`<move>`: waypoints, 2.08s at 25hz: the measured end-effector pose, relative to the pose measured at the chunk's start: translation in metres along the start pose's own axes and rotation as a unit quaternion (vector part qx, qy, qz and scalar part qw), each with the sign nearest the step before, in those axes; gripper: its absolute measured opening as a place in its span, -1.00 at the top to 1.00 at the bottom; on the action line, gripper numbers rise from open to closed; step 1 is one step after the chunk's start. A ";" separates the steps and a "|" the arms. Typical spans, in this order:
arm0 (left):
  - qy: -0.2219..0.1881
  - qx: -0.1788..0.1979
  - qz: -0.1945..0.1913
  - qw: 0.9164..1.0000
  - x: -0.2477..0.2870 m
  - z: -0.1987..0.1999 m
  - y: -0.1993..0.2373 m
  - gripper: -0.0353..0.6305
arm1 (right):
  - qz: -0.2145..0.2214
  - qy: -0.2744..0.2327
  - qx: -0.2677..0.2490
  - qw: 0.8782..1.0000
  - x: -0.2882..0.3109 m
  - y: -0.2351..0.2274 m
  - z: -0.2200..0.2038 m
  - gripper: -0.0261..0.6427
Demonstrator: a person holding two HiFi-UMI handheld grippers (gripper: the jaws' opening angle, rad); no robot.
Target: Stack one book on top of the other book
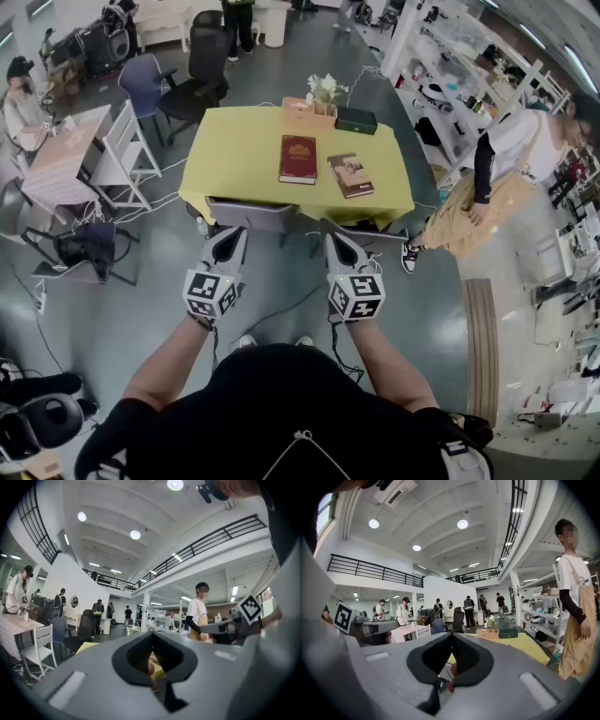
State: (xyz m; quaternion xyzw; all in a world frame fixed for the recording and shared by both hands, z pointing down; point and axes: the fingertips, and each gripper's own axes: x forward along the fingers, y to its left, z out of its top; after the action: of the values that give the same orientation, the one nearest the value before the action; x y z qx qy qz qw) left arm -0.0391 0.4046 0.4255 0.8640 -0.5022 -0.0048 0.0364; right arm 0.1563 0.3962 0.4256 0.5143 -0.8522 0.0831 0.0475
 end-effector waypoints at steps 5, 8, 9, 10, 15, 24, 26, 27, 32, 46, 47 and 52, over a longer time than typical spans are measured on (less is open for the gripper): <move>0.004 -0.005 0.004 1.000 -0.004 -0.004 0.007 0.88 | 0.011 -0.013 0.004 1.000 0.002 0.009 0.004 0.92; 0.004 -0.003 0.005 1.000 -0.005 -0.007 0.014 0.88 | 0.012 -0.015 0.010 1.000 0.007 0.014 0.000 0.92; 0.004 -0.004 0.006 1.000 -0.005 -0.009 0.018 0.88 | 0.009 -0.013 0.011 1.000 0.008 0.014 -0.002 0.92; 0.005 -0.005 0.007 1.000 -0.005 -0.010 0.020 0.88 | 0.005 -0.011 0.012 1.000 0.009 0.015 -0.004 0.92; 0.007 -0.011 0.000 1.000 -0.005 -0.013 0.029 0.88 | -0.017 0.000 0.027 0.999 0.015 0.012 -0.013 0.92; 0.024 -0.028 -0.011 0.999 -0.009 -0.030 0.058 0.88 | -0.042 0.017 0.049 0.998 0.031 0.028 -0.035 0.92; 0.028 -0.031 -0.016 0.999 -0.012 -0.034 0.065 0.88 | -0.048 0.015 0.053 0.997 0.035 0.034 -0.037 0.92; 0.029 -0.033 -0.017 0.999 -0.013 -0.036 0.068 0.88 | -0.051 0.015 0.053 0.997 0.036 0.036 -0.039 0.92; 0.041 -0.048 -0.026 0.998 -0.015 -0.053 0.082 0.88 | -0.065 0.023 0.058 0.996 0.039 0.048 -0.052 0.92; 0.051 -0.058 -0.034 0.996 0.045 -0.069 0.120 0.88 | -0.078 0.038 0.068 0.994 0.106 0.011 -0.054 0.92; 0.053 -0.055 -0.032 0.997 0.055 -0.070 0.125 0.88 | -0.076 0.038 0.070 0.994 0.117 0.005 -0.054 0.92; 0.064 -0.050 -0.021 0.996 0.123 -0.080 0.151 0.88 | -0.064 0.036 0.081 0.994 0.184 -0.048 -0.051 0.92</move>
State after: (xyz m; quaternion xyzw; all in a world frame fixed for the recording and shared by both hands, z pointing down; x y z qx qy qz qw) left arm -0.1055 0.2285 0.5195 0.8702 -0.4792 0.0249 0.1118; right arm 0.1133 0.2242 0.5104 0.5668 -0.8057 0.1671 0.0417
